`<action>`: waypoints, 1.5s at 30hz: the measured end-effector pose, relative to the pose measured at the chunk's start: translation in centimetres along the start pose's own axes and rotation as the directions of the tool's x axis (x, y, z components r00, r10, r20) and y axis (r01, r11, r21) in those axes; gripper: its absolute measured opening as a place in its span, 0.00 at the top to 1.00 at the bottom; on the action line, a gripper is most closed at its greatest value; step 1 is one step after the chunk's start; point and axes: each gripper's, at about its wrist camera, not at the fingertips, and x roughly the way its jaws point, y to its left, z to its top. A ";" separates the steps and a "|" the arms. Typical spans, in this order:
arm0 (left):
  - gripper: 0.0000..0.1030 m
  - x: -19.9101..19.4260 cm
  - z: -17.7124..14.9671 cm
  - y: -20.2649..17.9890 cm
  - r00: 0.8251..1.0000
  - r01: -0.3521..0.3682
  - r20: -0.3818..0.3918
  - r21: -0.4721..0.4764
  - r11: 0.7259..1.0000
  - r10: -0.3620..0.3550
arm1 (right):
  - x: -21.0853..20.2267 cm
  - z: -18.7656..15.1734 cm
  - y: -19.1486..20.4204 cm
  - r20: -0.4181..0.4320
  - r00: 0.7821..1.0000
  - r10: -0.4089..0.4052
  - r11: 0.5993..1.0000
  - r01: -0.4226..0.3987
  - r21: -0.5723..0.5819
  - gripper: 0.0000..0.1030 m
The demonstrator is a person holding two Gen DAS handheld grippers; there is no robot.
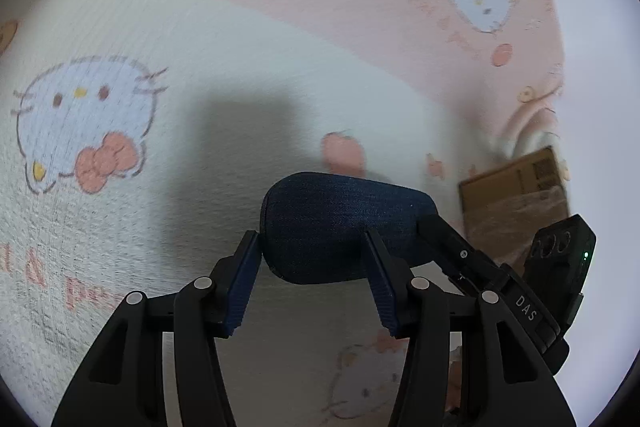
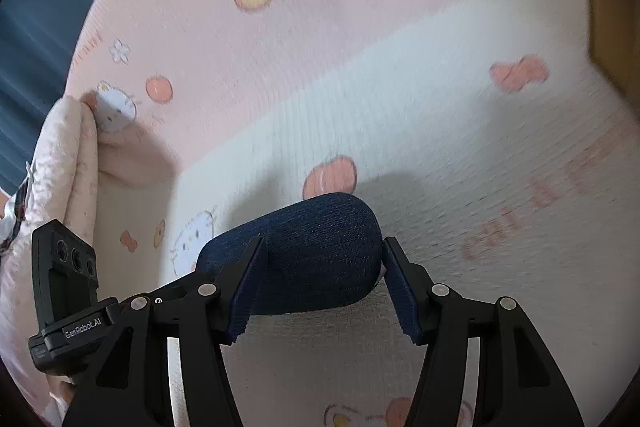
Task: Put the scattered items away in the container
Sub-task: 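Lift the denim pouch with the left gripper and carry it to the box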
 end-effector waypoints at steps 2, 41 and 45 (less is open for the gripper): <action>0.46 -0.8 0.1 -1.5 1.000 0.007 0.014 0.033 0.999 -0.008 | -2.1 0.4 0.1 0.039 0.999 0.003 1.000 -0.003 0.005 0.45; 0.46 8.3 0.2 -40.9 0.982 0.178 -0.139 0.453 0.874 -0.128 | -32.3 18.0 -21.4 0.116 0.985 -0.125 0.978 0.103 0.180 0.45; 0.45 9.6 1.1 -41.6 0.988 0.121 -0.147 0.489 0.864 -0.055 | -30.7 20.6 -22.4 0.045 0.996 -0.079 0.985 0.072 0.155 0.45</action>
